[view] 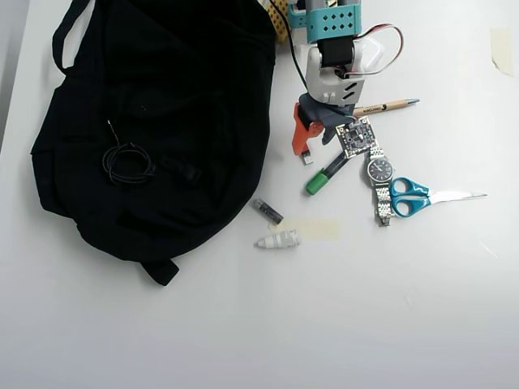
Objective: Put the usb stick into the black bag
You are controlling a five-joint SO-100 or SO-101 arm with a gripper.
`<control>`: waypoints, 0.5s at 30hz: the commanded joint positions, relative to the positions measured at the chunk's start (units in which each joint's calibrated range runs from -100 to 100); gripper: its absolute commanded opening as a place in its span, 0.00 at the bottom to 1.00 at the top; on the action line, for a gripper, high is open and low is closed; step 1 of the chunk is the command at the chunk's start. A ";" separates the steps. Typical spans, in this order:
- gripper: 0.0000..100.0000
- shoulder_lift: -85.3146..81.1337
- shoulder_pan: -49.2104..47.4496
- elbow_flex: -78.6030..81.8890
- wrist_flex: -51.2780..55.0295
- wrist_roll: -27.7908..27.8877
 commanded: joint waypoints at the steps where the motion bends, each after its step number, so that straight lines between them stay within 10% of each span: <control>1: 0.23 -0.20 0.02 0.41 -1.04 0.28; 15: 0.23 5.02 1.07 1.04 -6.73 0.22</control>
